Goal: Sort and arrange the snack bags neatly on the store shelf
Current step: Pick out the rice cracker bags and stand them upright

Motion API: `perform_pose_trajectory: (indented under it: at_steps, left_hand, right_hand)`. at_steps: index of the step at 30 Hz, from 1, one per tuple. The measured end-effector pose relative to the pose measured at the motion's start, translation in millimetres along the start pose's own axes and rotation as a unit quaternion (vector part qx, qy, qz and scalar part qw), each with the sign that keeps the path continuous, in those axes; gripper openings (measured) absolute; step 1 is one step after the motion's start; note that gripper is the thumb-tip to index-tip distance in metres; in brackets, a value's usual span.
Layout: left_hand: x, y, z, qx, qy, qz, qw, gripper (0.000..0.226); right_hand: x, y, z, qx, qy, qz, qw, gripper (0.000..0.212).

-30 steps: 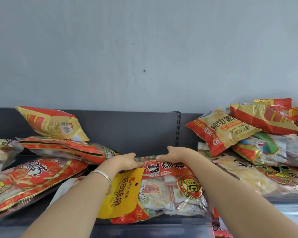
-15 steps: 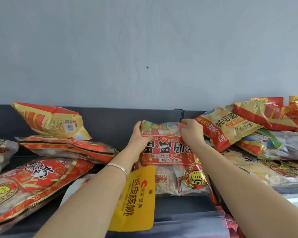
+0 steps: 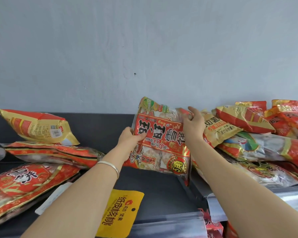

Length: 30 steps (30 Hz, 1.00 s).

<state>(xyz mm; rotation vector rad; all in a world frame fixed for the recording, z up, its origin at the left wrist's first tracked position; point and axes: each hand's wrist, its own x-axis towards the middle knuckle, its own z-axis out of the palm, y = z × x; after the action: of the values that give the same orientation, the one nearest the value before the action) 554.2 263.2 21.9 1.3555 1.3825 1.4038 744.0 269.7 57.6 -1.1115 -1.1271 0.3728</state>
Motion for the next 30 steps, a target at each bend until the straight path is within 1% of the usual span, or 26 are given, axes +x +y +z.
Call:
perform_pose_trajectory:
  at_steps: [3, 5, 8, 11, 14, 16, 18, 22, 27, 30]
  left_hand:
    - [-3.4, 13.2, 5.1, 0.007, 0.02, 0.037, 0.999, 0.034]
    - [-7.8, 20.1, 5.6, 0.011, 0.065, 0.061, 0.996, 0.027]
    - [-18.9, 25.7, 0.9, -0.028, 0.152, 0.072, 0.985, 0.02]
    - [-36.0, 33.5, -6.3, -0.083, 0.216, 0.072, 0.97, 0.017]
    - [-57.8, 43.1, -17.8, -0.141, 0.275, 0.081, 0.948, 0.019]
    - [-73.2, 48.1, -29.9, -0.177, 0.299, 0.082, 0.934, 0.022]
    - [-89.0, 51.5, -46.5, -0.184, 0.32, 0.085, 0.926, 0.023]
    - [-122.4, 52.3, -91.5, -0.17, 0.366, 0.097, 0.91, 0.024]
    - [-166.1, 44.2, -157.7, -0.169, 0.438, 0.09, 0.879, 0.018]
    - [-192.0, 39.1, -201.9, -0.153, 0.468, 0.091, 0.866, 0.019]
  right_hand:
    - [4.9, -2.3, -6.8, 0.019, -0.022, 0.016, 0.999, 0.039]
    - [7.0, -1.8, -9.0, 0.038, -0.046, 0.048, 0.997, 0.042]
    - [1.9, -0.4, -7.2, 0.031, -0.097, 0.057, 0.993, 0.05]
    - [-11.2, -5.3, 2.7, 0.005, -0.154, 0.05, 0.987, 0.061]
    - [-27.8, -14.0, 13.8, -0.054, -0.177, 0.022, 0.983, 0.072]
    - [-41.7, -23.3, 20.4, -0.037, -0.181, 0.012, 0.983, 0.08]
    - [-54.4, -31.6, 29.9, 0.013, -0.207, 0.027, 0.978, 0.091]
    - [-83.2, -50.7, 49.7, 0.062, -0.311, 0.051, 0.947, 0.111]
    - [-132.3, -84.0, 83.9, 0.162, -0.407, 0.092, 0.894, 0.116]
    - [-167.4, -101.9, 110.4, 0.2, -0.461, 0.095, 0.859, 0.116]
